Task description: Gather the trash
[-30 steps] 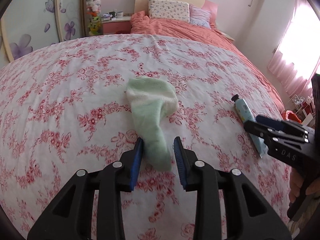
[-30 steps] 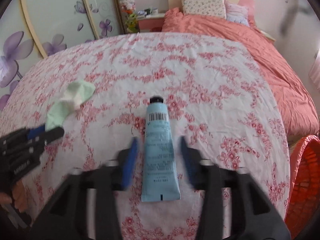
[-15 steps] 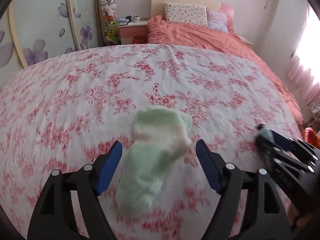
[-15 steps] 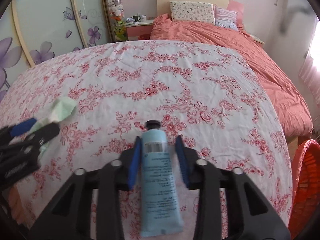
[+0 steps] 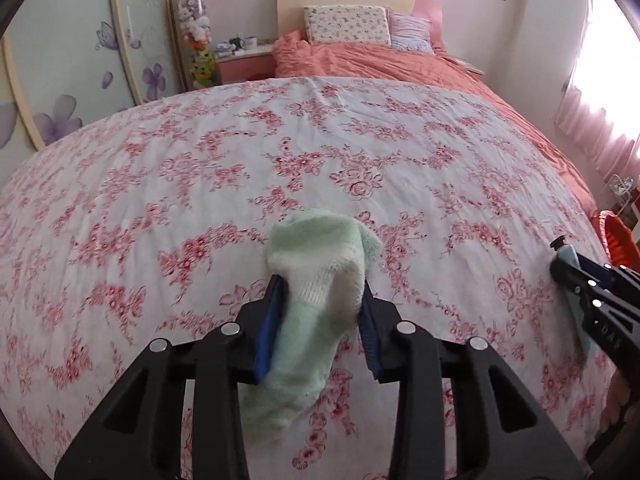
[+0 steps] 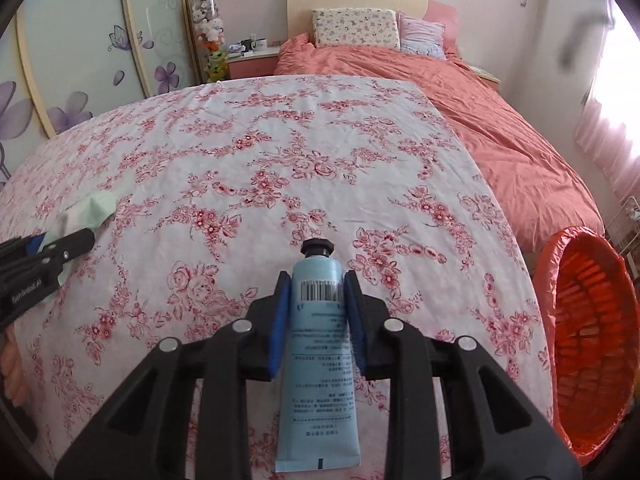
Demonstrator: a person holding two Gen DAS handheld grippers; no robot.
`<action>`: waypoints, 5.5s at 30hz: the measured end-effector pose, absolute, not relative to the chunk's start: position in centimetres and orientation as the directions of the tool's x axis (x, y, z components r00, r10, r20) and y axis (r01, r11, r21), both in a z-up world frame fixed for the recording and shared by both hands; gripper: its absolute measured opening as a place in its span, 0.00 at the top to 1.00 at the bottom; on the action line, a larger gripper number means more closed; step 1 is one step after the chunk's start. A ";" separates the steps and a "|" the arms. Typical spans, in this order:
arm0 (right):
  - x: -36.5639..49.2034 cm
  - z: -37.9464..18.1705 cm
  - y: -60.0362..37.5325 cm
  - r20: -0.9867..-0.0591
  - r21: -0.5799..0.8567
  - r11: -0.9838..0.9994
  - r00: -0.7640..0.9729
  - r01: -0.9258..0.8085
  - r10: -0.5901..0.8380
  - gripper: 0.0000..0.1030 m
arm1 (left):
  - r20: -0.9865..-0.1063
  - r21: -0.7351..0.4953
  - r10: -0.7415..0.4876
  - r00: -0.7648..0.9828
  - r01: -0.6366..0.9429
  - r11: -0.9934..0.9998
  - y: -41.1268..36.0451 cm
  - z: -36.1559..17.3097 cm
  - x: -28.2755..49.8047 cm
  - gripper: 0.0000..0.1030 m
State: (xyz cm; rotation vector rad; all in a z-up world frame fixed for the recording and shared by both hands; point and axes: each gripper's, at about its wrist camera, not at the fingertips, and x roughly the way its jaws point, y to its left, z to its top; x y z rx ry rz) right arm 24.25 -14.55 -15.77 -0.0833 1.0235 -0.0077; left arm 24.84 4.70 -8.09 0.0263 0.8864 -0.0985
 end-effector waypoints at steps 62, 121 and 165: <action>14.2 -1.4 -27.4 -0.657 0.072 0.978 0.747 0.193 -0.099 0.74 | -0.624 -0.090 -0.348 0.700 0.378 0.921 -10.4 3.2 19.7 0.92; -5.4 0.1 -25.6 -0.466 -0.121 0.801 0.678 0.587 -0.568 0.04 | -0.501 0.024 -0.167 0.849 0.207 0.978 -6.2 0.9 4.8 0.02; -8.2 -0.5 -19.2 -0.559 -0.158 0.838 0.652 0.522 -0.512 0.04 | -0.452 0.013 -0.074 0.889 0.089 0.996 -2.4 1.8 -1.2 0.02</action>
